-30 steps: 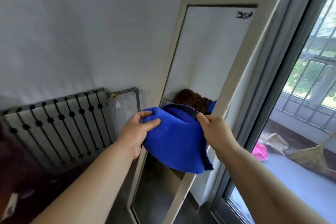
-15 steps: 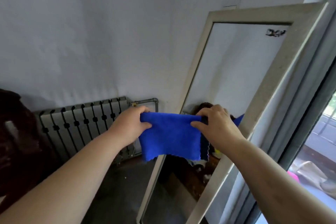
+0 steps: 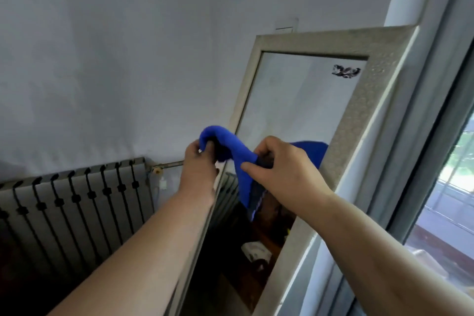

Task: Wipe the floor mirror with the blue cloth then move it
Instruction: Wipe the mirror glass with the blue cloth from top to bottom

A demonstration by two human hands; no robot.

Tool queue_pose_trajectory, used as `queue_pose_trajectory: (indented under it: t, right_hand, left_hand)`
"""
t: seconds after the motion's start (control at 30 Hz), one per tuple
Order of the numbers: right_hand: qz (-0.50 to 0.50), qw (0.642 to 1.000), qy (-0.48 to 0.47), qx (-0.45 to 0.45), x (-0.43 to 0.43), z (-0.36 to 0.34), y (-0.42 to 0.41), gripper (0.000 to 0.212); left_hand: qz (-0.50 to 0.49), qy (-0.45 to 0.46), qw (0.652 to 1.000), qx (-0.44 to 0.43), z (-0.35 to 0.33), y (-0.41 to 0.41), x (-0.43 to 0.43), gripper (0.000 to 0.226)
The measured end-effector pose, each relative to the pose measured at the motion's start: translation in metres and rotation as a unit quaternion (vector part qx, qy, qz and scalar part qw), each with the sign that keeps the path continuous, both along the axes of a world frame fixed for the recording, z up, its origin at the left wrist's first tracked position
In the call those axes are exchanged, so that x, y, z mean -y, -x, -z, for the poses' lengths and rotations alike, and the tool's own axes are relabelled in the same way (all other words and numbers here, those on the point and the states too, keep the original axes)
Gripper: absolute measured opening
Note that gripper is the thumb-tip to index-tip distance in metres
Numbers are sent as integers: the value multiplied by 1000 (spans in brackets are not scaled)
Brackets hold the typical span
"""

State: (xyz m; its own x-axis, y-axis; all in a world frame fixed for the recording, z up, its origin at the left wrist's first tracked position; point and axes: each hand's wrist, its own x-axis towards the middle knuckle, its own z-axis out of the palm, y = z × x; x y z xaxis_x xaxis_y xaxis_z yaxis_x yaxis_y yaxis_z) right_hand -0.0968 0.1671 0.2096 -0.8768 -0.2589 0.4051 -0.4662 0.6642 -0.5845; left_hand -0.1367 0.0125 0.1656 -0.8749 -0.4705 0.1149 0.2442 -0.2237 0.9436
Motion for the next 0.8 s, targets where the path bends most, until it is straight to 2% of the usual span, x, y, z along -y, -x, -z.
queue_pose_trajectory:
  t: [0.07,0.13,0.2,0.27,0.33,0.43,0.47,0.57,0.63,0.67,0.73,0.8]
  right_hand:
    - [-18,999,-26,17,-3,1,5,24]
    - [12,999,-36,-20,-12,1,12,28]
    - [79,983,-24,-165,-26,-2,17,25]
    - [131,939,-26,-317,-44,-3,25,19]
    - [169,909,-42,-379,-58,2,35,16]
    - [229,891,-72,-385,-66,12,46,38]
    - [250,888,-80,-377,-67,15,49,46]
    - [286,882,-93,-362,-70,21,58,63]
    - [292,875,-103,-372,-70,25,63,71]
    - [298,871,-107,-376,-71,26,65,75]
    - [311,865,-114,-378,-70,27,68,84]
    - [320,858,-119,-385,-69,26,69,77]
  left_hand:
    - [15,1,999,-34,2,11,-23,16]
    - [67,16,995,-70,7,24,-46,22]
    - [112,55,985,-117,11,35,-67,27]
    - [133,135,972,-136,13,46,-86,31]
    - [145,195,959,-147,13,57,-100,37]
    - [110,353,910,-188,8,70,-110,57]
    - [113,374,895,-213,4,74,-112,61]
    - [129,418,848,-299,-13,90,-117,63]
    - [82,511,799,-305,-24,107,-119,60]
    - [63,536,787,-298,-31,116,-120,59]
    - [38,545,789,-280,-43,132,-119,59]
    - [20,526,812,-252,-50,146,-114,60]
